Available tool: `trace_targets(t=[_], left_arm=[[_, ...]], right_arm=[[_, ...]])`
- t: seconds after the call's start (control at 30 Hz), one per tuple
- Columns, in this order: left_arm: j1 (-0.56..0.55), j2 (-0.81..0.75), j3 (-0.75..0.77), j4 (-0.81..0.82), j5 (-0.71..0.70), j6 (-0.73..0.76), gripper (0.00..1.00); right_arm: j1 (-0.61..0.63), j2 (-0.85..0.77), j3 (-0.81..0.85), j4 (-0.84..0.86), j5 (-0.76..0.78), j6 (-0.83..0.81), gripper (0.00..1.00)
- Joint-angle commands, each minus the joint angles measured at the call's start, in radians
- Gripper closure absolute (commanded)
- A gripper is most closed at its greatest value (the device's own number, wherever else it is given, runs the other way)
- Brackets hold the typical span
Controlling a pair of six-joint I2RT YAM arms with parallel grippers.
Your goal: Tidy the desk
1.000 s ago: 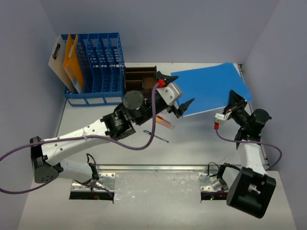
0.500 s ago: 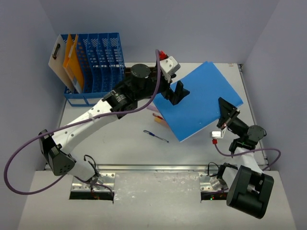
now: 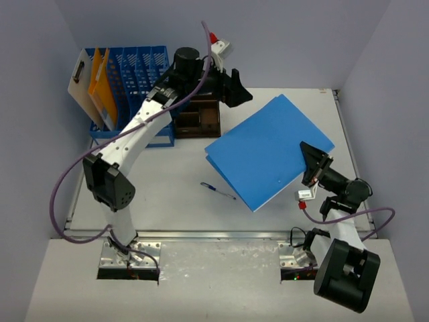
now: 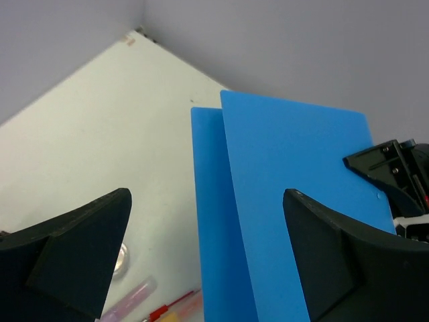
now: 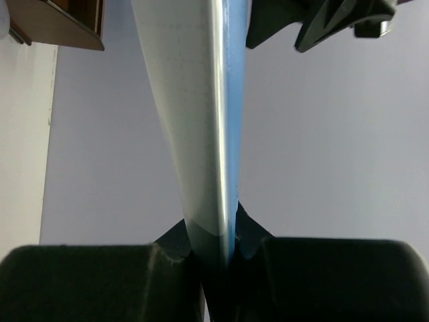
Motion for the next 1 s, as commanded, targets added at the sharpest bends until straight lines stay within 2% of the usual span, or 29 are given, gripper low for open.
trace_targets(t=[0.0, 0.07, 0.27, 0.5, 0.7, 0.77, 0.87, 0.97], left_arm=[[0.001, 0.099, 0.134, -0.122, 0.283, -0.082, 0.07], [-0.003, 0.133, 0.143, -0.128, 0.352, -0.065, 0.06], [-0.013, 0.152, 0.109, -0.192, 0.356, 0.024, 0.05], [-0.019, 0.142, 0.045, -0.243, 0.115, 0.093, 0.06], [-0.024, 0.182, 0.052, -0.271, 0.037, 0.081, 0.06], [-0.026, 0.193, 0.059, -0.275, 0.056, 0.084, 0.05], [-0.026, 0.214, 0.071, -0.283, 0.186, 0.072, 0.05], [-0.027, 0.242, 0.071, -0.256, 0.410, 0.033, 0.08]], right_arm=[[0.006, -0.021, 0.055, 0.396, -0.032, 0.067, 0.99], [0.006, -0.024, 0.072, 0.396, -0.045, 0.090, 0.99], [0.006, -0.033, 0.098, 0.396, -0.060, 0.136, 0.99], [0.008, -0.030, 0.125, 0.396, -0.048, 0.180, 0.99], [0.009, -0.042, 0.136, 0.396, -0.048, 0.211, 0.99], [0.009, -0.042, 0.138, 0.396, -0.048, 0.214, 0.99], [0.011, -0.044, 0.141, 0.396, -0.052, 0.219, 0.99], [0.016, -0.041, 0.142, 0.396, -0.066, 0.217, 0.99]])
